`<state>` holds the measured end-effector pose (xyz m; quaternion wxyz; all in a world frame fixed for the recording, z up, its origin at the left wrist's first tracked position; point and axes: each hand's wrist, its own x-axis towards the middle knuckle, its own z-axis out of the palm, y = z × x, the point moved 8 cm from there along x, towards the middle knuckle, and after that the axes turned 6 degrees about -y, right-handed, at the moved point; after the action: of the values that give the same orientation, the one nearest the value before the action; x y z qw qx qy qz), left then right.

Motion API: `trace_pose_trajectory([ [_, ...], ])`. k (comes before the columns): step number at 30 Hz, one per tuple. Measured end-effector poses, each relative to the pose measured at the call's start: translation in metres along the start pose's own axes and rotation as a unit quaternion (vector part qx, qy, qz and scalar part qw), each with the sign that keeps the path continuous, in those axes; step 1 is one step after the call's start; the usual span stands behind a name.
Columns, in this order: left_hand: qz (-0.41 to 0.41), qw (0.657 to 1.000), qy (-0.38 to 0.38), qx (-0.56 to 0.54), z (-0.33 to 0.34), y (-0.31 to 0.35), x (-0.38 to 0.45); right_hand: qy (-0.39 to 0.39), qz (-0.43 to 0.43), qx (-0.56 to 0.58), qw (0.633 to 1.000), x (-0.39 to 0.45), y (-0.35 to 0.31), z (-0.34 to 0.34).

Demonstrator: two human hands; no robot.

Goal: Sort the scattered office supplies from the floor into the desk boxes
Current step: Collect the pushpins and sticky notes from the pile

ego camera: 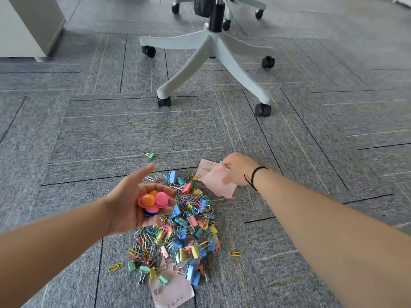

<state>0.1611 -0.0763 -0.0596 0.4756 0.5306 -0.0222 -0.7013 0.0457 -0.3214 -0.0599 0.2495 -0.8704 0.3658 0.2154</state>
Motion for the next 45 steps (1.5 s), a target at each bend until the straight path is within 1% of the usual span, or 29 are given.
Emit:
trace_pose_trajectory([
  [4, 0.004, 1.000, -0.001, -0.013, -0.006, 0.000, -0.004, 0.032, 0.008, 0.016, 0.999, 0.007, 0.002, 0.007],
  [7, 0.002, 1.000, 0.012, -0.010, -0.009, -0.001, -0.005, 0.026, 0.028, 0.066, 0.997, 0.007, 0.008, 0.013],
  [10, 0.000, 1.000, 0.020, -0.008, -0.007, -0.002, -0.002, 0.013, 0.031, 0.101, 0.994, 0.007, 0.008, 0.016],
  [14, -0.004, 1.000, 0.014, 0.001, 0.004, -0.002, 0.001, -0.027, 0.032, 0.079, 0.996, 0.006, 0.000, 0.016],
  [18, -0.010, 1.000, 0.011, 0.011, 0.011, -0.004, -0.001, -0.015, 0.034, 0.033, 0.999, 0.006, -0.010, 0.014],
  [20, -0.011, 1.000, 0.009, 0.010, 0.012, -0.004, -0.004, -0.020, 0.041, 0.020, 0.999, 0.010, -0.010, 0.016],
  [24, -0.006, 1.000, 0.008, 0.001, 0.008, -0.001, -0.010, -0.036, 0.050, 0.030, 0.998, 0.011, -0.009, 0.017],
  [27, -0.006, 1.000, 0.009, 0.004, 0.005, 0.000, -0.012, -0.040, 0.040, 0.027, 0.998, 0.008, -0.008, 0.016],
  [35, -0.005, 1.000, 0.010, 0.017, 0.013, 0.001, -0.014, 0.032, -0.022, 0.023, 0.999, 0.001, -0.014, 0.012],
  [37, -0.005, 1.000, 0.009, 0.021, 0.015, 0.002, -0.015, 0.045, -0.025, 0.035, 0.998, 0.000, -0.013, 0.012],
  [42, -0.006, 0.999, 0.012, 0.031, 0.014, 0.002, -0.016, 0.071, -0.026, 0.023, 0.997, -0.004, -0.014, 0.013],
  [45, -0.004, 1.000, 0.009, 0.022, 0.013, 0.003, -0.017, 0.063, -0.010, 0.066, 0.996, -0.007, -0.004, 0.011],
])
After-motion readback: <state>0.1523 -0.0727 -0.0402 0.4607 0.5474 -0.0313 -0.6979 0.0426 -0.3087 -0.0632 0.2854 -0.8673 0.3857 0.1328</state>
